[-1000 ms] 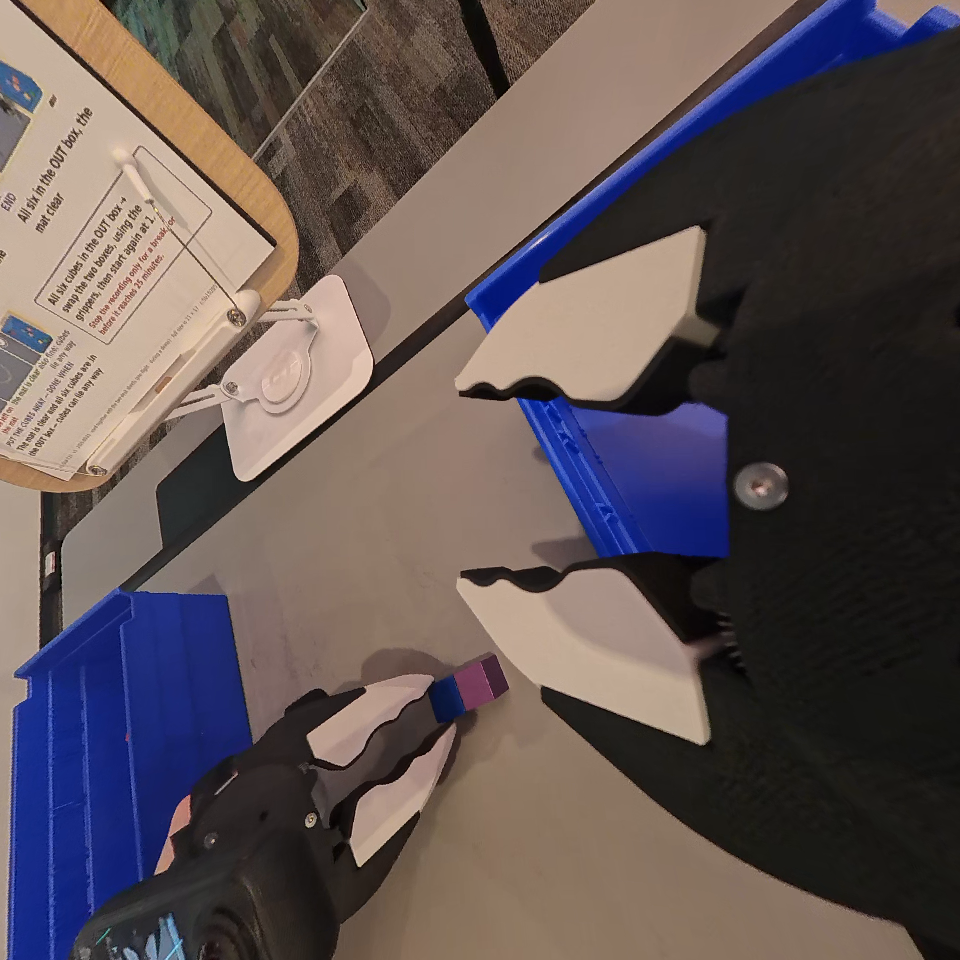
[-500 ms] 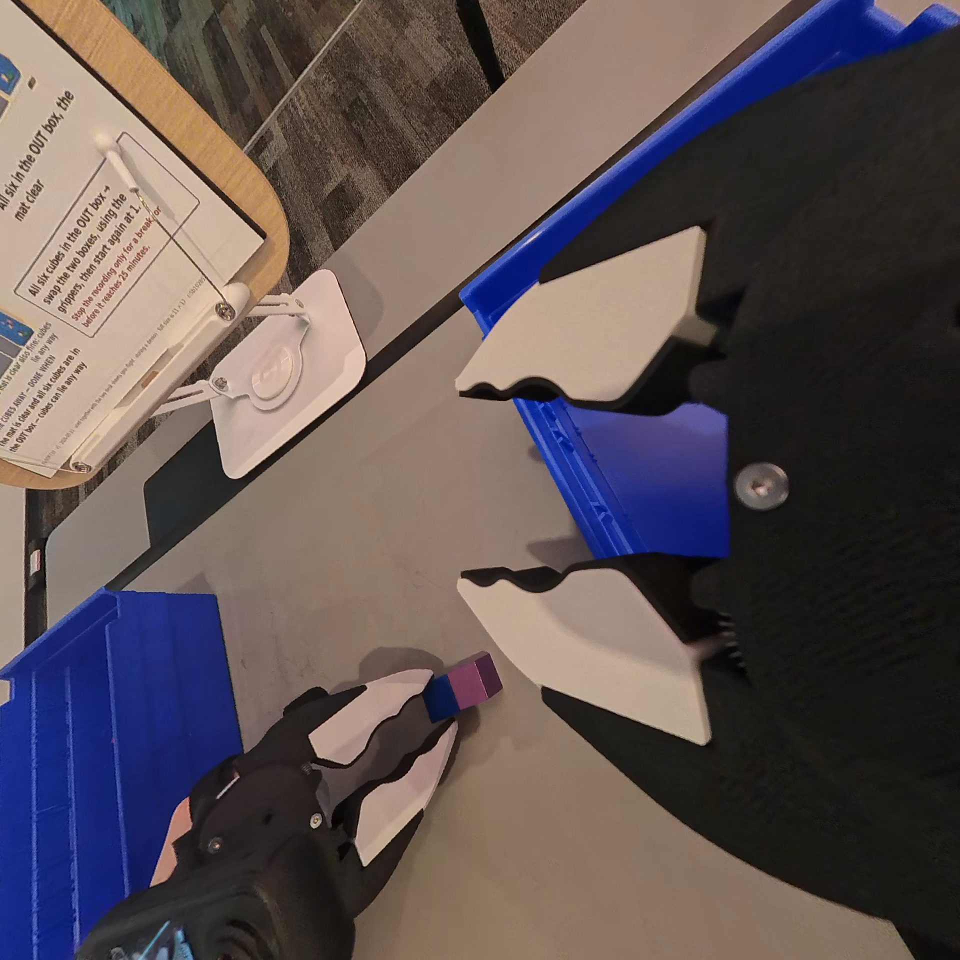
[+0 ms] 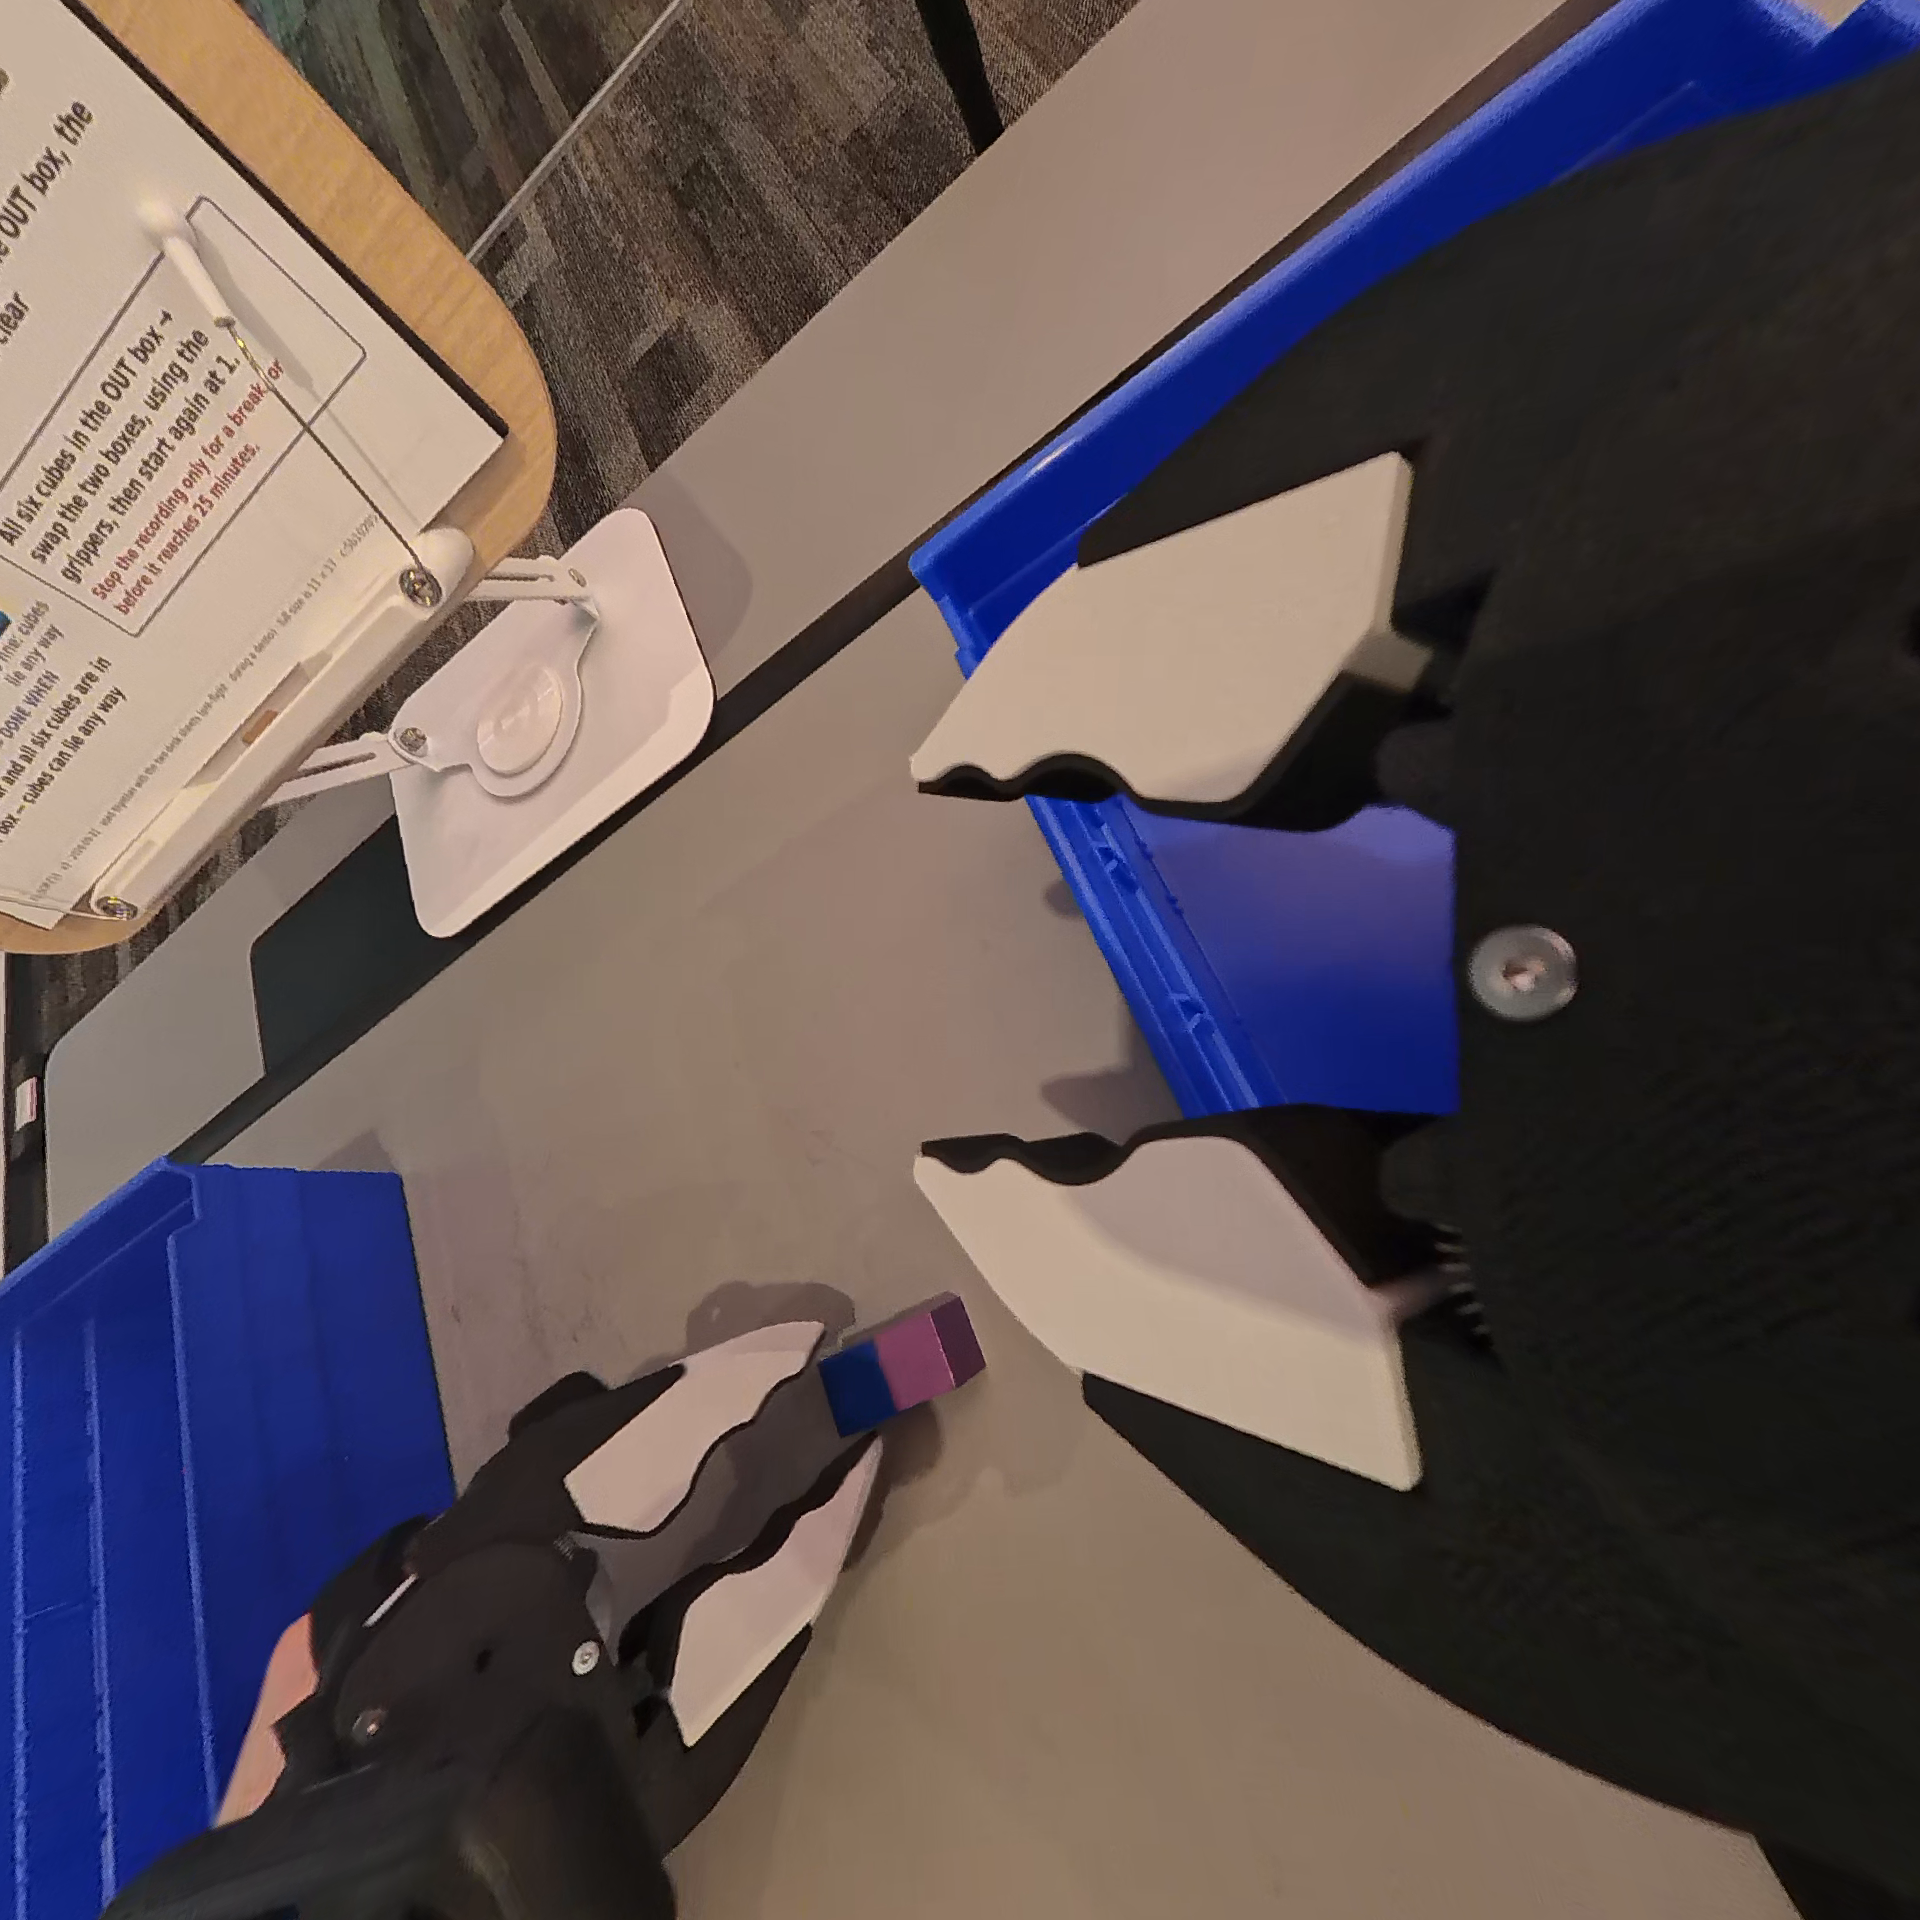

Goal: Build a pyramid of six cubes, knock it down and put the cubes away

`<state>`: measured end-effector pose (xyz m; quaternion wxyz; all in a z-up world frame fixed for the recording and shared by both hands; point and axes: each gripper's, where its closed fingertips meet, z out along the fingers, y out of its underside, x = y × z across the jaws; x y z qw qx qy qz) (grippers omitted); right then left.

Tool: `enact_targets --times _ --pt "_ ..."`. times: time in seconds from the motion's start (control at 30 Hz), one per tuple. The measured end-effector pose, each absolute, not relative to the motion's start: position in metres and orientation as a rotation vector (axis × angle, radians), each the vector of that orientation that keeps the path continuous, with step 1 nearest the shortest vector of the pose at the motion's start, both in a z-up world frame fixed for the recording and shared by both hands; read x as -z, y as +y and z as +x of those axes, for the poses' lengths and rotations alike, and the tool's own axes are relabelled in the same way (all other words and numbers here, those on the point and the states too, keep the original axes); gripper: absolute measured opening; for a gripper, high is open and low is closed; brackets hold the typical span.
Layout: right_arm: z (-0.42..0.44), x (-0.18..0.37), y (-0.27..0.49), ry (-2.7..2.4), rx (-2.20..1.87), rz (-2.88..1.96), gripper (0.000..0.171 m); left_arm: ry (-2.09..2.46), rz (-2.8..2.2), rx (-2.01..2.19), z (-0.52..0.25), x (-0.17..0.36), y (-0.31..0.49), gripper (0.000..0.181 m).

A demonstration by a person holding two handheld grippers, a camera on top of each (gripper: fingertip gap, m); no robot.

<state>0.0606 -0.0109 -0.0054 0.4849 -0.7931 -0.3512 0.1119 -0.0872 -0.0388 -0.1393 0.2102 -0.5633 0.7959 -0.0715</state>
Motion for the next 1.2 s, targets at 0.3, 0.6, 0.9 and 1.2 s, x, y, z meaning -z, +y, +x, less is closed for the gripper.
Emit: enact_targets --times 0.3,0.6,0.9,1.2 --pt "0.062 0.001 -0.013 -0.848 -0.281 -1.914 0.063 1.838 -1.600 0.154 -0.145 0.021 0.008 0.038" --pt "0.062 0.003 -0.013 -0.845 -0.291 -1.922 0.063 1.509 -2.349 -0.144 -0.367 0.048 0.054 0.043" --pt "0.058 0.012 -0.013 -0.869 -0.294 -1.948 0.063 1.656 -2.390 0.161 -0.380 0.108 0.069 0.046" --pt "0.057 0.018 -0.013 -0.884 -0.301 -1.966 0.064 1.702 -2.361 -0.023 -0.393 0.135 0.093 0.048"
